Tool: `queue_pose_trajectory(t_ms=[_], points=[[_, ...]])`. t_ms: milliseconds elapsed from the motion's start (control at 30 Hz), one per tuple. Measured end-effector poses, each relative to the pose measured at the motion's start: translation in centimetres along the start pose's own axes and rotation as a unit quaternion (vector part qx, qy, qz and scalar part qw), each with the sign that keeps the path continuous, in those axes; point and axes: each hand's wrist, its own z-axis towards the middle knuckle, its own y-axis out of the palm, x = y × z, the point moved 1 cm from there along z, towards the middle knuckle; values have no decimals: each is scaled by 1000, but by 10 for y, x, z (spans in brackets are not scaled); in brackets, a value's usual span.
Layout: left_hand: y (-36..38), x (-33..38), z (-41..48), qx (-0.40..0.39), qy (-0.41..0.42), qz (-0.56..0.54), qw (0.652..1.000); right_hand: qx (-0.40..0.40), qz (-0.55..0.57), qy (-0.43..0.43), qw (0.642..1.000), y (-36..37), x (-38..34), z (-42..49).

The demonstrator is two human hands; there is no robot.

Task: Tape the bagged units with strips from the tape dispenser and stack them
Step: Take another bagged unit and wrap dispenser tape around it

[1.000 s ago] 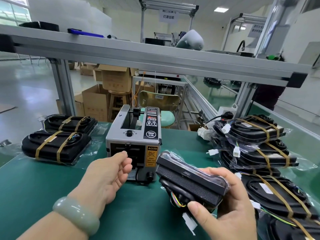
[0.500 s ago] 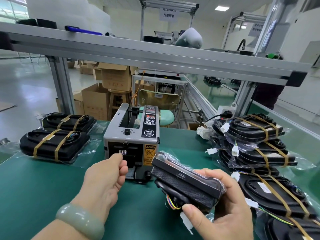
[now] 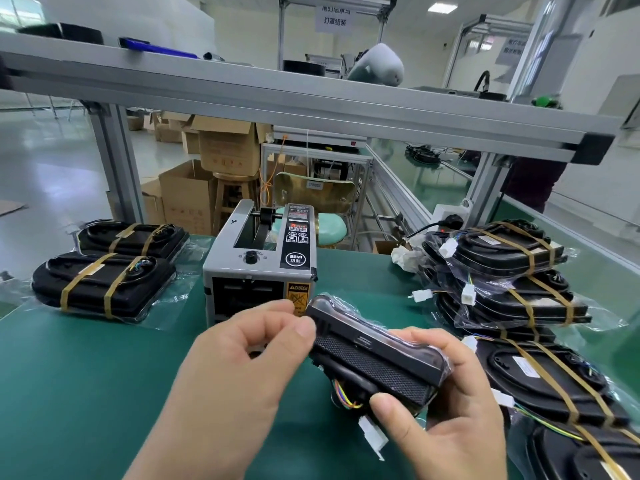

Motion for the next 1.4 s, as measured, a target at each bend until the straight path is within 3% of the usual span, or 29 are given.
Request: queue_pose_trajectory(t_ms=[400, 1000, 1400], points=[[22, -14, -6, -17, 25, 46, 998, -17, -29, -23, 999, 7, -2, -3], [32, -12, -7, -29, 33, -10, 999, -15, -36, -16, 999, 7, -1, -3], [39, -13, -8, 21, 38, 38, 998, -16, -21, -20, 999, 6, 2, -4]])
